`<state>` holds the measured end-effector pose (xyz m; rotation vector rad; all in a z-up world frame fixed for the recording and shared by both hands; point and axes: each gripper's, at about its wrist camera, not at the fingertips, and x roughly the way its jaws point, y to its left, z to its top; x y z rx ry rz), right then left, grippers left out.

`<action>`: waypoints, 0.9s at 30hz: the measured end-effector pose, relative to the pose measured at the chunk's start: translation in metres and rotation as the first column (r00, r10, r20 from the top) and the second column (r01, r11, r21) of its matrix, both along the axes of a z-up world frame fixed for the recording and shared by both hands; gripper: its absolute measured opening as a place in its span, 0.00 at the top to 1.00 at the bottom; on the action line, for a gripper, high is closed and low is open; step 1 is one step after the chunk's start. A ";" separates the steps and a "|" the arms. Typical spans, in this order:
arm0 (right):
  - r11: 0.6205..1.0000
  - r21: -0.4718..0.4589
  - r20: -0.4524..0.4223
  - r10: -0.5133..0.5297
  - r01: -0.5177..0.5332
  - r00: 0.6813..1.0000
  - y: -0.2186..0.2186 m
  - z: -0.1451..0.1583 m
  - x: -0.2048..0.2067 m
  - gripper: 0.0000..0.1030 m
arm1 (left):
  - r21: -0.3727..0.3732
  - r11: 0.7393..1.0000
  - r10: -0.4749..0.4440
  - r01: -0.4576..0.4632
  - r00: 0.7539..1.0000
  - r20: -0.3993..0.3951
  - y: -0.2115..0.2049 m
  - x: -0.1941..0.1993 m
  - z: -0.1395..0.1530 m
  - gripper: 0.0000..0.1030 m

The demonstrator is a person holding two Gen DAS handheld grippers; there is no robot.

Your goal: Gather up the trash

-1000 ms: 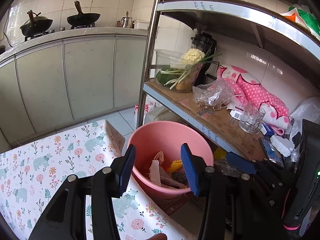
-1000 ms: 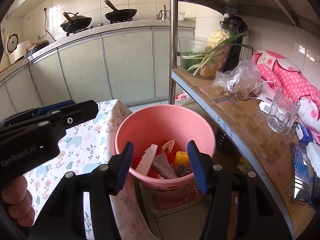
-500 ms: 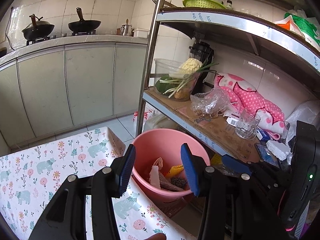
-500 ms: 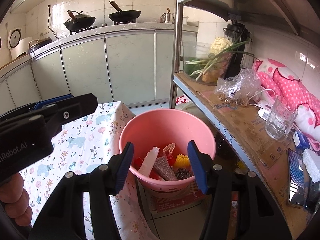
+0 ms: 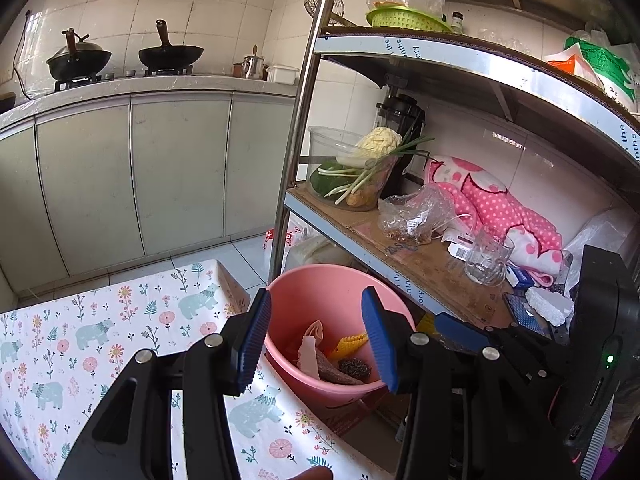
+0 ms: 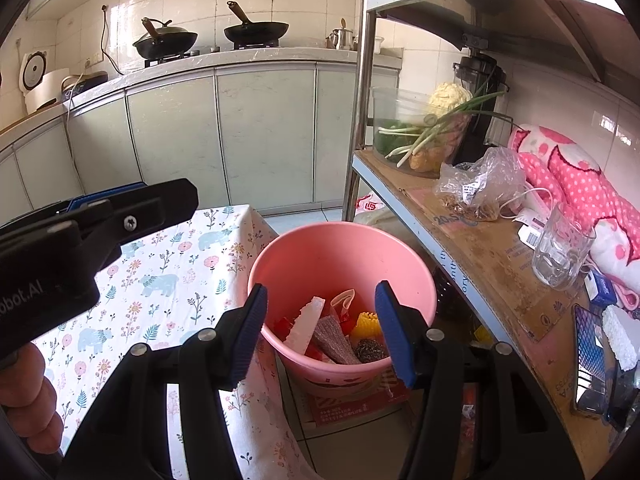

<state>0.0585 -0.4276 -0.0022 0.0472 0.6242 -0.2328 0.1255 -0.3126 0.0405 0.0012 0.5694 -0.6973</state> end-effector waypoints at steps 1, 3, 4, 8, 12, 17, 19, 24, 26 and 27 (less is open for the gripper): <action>1.000 -0.001 0.000 0.001 -0.001 1.000 0.001 0.000 0.000 0.45 | -0.001 1.000 0.000 0.000 1.000 0.001 0.000 0.000 0.001 0.55; 1.000 -0.004 0.001 0.001 -0.001 1.000 0.002 0.001 0.001 0.45 | -0.006 1.000 0.000 0.000 1.000 0.003 0.002 0.000 0.002 0.55; 1.000 -0.004 0.001 0.001 -0.001 1.000 0.002 0.001 0.001 0.45 | -0.007 1.000 0.000 0.000 1.000 0.004 0.003 0.000 0.002 0.55; 1.000 -0.007 0.001 0.002 -0.002 1.000 0.004 0.002 0.001 0.45 | -0.012 1.000 -0.001 0.001 1.000 0.010 0.005 -0.001 0.005 0.55; 1.000 -0.009 0.001 0.003 -0.003 1.000 0.005 0.003 0.001 0.45 | -0.013 1.000 0.000 0.000 1.000 0.012 0.007 -0.001 0.006 0.55; 1.000 -0.008 0.013 0.006 -0.006 1.000 0.007 0.008 0.000 0.45 | -0.013 1.000 0.000 0.001 1.000 0.012 0.007 -0.001 0.006 0.55; 1.000 -0.008 0.013 0.006 -0.006 1.000 0.007 0.009 0.001 0.45 | -0.013 1.000 -0.001 0.002 1.000 0.012 0.007 -0.002 0.007 0.55; 1.000 -0.012 0.012 0.004 -0.004 1.000 0.006 0.009 0.001 0.45 | -0.017 1.000 -0.005 0.005 1.000 0.011 0.007 -0.002 0.007 0.55; 1.000 -0.012 0.011 0.004 -0.004 1.000 0.007 0.009 0.001 0.45 | -0.017 1.000 -0.008 0.008 1.000 0.010 0.007 -0.002 0.008 0.55; 1.000 -0.013 0.010 0.005 -0.005 1.000 0.006 0.009 0.001 0.45 | -0.017 1.000 -0.006 0.007 1.000 0.010 0.007 -0.002 0.008 0.55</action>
